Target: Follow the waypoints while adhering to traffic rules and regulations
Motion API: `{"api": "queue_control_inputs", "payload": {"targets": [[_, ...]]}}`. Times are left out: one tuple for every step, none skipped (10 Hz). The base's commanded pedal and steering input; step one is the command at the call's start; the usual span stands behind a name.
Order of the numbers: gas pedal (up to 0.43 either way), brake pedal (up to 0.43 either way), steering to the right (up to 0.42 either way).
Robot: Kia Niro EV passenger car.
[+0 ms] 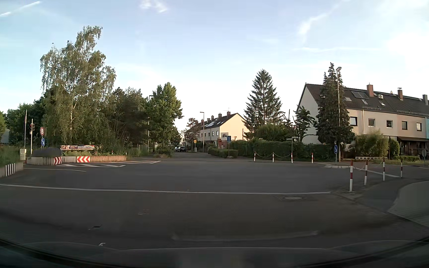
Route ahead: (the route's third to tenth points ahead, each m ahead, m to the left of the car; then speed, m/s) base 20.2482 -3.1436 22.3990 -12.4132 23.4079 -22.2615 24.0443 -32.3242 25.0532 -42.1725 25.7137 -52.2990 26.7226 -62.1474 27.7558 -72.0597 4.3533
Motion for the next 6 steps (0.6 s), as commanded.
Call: {"api": "queue_control_inputs", "payload": {"targets": [[0.0, 0.037, -0.006], [0.0, 0.0, -0.007], [0.0, 0.0, -0.006], [0.0, 0.0, -0.005], [0.0, 0.0, -0.003], [0.0, 0.0, 0.005]]}}
